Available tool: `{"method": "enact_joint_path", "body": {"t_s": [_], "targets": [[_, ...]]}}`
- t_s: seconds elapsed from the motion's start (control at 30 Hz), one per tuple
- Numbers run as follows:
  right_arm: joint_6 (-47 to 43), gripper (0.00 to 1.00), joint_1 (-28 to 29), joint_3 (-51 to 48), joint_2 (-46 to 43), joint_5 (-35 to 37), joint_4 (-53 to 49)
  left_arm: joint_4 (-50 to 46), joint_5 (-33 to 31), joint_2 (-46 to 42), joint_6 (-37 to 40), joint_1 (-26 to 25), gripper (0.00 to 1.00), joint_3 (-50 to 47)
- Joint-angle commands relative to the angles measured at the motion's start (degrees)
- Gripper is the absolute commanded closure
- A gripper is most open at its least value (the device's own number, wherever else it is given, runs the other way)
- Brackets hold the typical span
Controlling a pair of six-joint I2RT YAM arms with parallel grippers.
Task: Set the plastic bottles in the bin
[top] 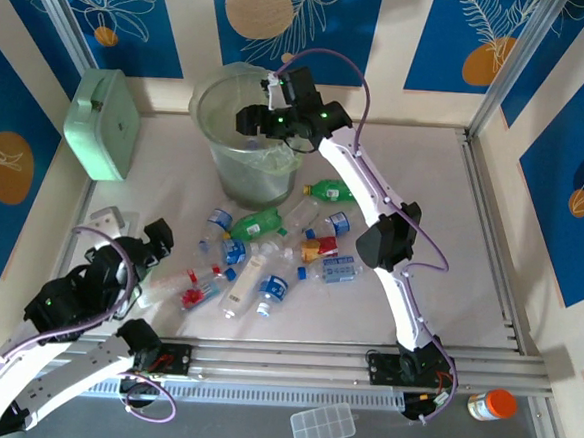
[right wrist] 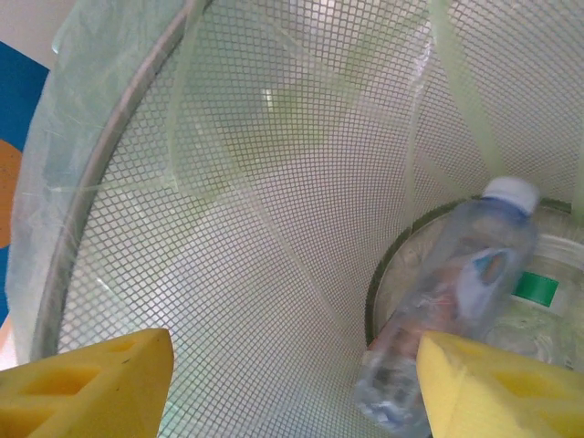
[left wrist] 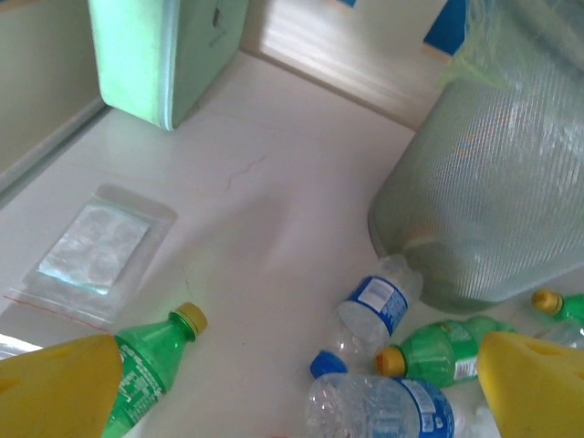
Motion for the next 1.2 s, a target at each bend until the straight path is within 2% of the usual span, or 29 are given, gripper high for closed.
{"method": "enact_joint_path", "body": {"t_s": [0.0, 0.17, 0.27, 0.4, 0.53, 0.67, 0.8, 1.0, 1.17], "targets": [[-1.29, 0.29, -0.23, 2.65, -6.92, -0.18, -2.03, 1.94, 5.73, 3.85, 3.48, -0.06, 0.01, 1.10], [-3.18, 0.29, 0.38, -2.45, -14.13, 3.50, -2.81, 3.28, 12.75, 12.49, 10.32, 1.75, 0.01, 3.28], [-3.38, 0.29, 0.82, -10.06, -20.03, 5.09, -1.17, 4.56, 19.15, 17.06, 12.72, 5.21, 0.01, 3.73], [-2.73, 0.29, 0.92, -25.70, -29.79, 5.51, 4.53, 9.48, 33.49, 21.42, 16.16, 11.92, 0.01, 1.88], [-2.23, 0.29, 0.45, -40.91, -39.74, 5.88, 10.45, 12.51, 44.03, 27.61, 19.62, 16.88, 0.01, 0.89], [-0.94, 0.28, -1.27, -51.19, -46.19, 5.25, 12.78, 12.64, 42.82, 33.64, 23.91, 17.14, 0.01, 3.02], [0.92, 0.28, -3.14, -59.46, -50.71, 3.26, 14.98, 12.51, 42.32, 40.05, 24.46, 17.09, 0.01, 5.09], [2.35, 0.29, -4.35, -65.95, -53.87, 1.48, 17.06, 12.76, 33.50, 47.21, 23.37, 17.14, 0.01, 7.39], [3.11, 0.29, -4.79, -68.43, -55.26, 0.21, 18.04, 15.58, 30.53, 51.18, 21.52, 18.00, 0.00, 9.77]]}}
